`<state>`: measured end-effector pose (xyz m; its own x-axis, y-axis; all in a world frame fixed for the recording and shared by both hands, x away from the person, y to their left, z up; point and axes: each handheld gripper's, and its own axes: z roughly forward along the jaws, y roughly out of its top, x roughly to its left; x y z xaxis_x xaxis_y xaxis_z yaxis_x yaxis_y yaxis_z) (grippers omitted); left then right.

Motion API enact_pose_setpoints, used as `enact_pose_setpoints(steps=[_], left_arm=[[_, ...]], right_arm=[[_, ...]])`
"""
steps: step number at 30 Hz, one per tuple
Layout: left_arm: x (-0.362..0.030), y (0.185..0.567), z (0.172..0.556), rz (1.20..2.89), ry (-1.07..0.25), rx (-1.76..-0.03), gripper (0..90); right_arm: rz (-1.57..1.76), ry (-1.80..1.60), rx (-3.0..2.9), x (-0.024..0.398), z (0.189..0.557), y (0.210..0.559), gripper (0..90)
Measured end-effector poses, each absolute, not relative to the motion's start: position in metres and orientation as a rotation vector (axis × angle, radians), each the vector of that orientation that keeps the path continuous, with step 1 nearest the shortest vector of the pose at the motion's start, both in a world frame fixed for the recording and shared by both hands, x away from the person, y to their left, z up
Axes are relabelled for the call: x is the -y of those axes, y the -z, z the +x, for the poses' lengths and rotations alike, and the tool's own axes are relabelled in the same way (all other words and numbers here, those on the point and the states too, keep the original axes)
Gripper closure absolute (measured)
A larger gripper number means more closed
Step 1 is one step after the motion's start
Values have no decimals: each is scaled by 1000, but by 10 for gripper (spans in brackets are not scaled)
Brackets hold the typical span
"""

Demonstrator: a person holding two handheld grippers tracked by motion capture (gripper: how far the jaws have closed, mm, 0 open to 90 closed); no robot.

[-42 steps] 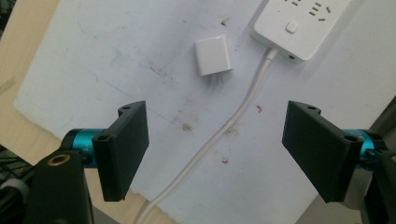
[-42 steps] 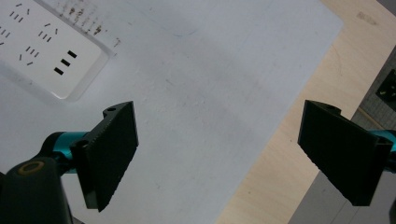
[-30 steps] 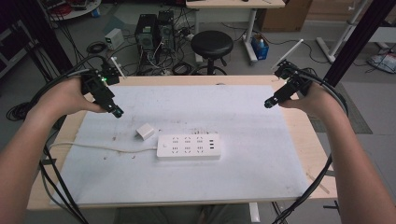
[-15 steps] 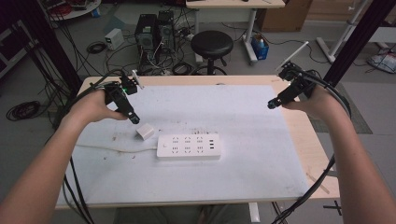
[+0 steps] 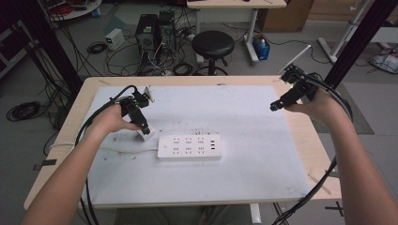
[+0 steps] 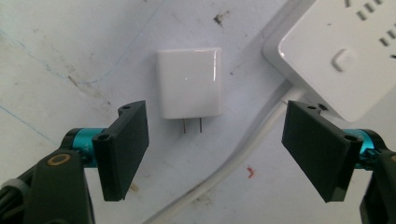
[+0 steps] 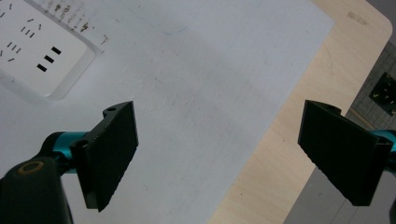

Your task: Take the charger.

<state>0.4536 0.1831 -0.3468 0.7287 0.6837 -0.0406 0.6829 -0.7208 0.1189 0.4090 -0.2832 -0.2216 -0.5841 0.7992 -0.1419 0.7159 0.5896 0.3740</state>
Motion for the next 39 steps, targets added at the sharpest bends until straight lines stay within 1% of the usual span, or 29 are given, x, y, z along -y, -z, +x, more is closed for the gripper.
enact_pose_setpoints(steps=[1,7,14,15,17,18,23,24,26,28,31,35,36,39], left_arm=[[-183,354,455,2797,1,-1132,230],[-182,368,459,2793,-2,-1163,231],[-179,385,462,2836,7,-1167,231],[-179,387,462,2832,4,-1180,251],[-179,389,464,2841,-2,-1177,253],[-178,392,465,2834,-10,-1188,270],[-177,396,467,2855,-12,-1184,280],[-177,397,467,2857,-15,-1184,312],[-176,399,467,2848,-13,-1194,320],[-175,401,467,2859,-24,-1194,365],[-174,403,468,2882,-28,-1173,382],[-174,403,468,2882,-39,-1188,396],[-174,404,469,2878,-37,-1192,419],[-174,404,469,2886,-29,-1191,420]], right_arm=[[1234,-398,-2528,284,409,222,116],[1244,-399,-2526,285,409,226,116],[1252,-412,-2523,286,409,228,116],[1251,-416,-2522,286,410,228,116],[1251,-417,-2522,286,410,228,116],[1259,-414,-2520,285,409,229,117],[1254,-411,-2524,286,409,230,116],[1251,-418,-2525,286,409,231,117],[1253,-417,-2524,286,409,231,116],[1258,-421,-2521,287,409,232,116],[1253,-424,-2525,287,410,232,116],[1251,-417,-2531,287,409,233,116],[1246,-416,-2534,287,409,234,117],[1259,-422,-2531,286,409,234,116]])
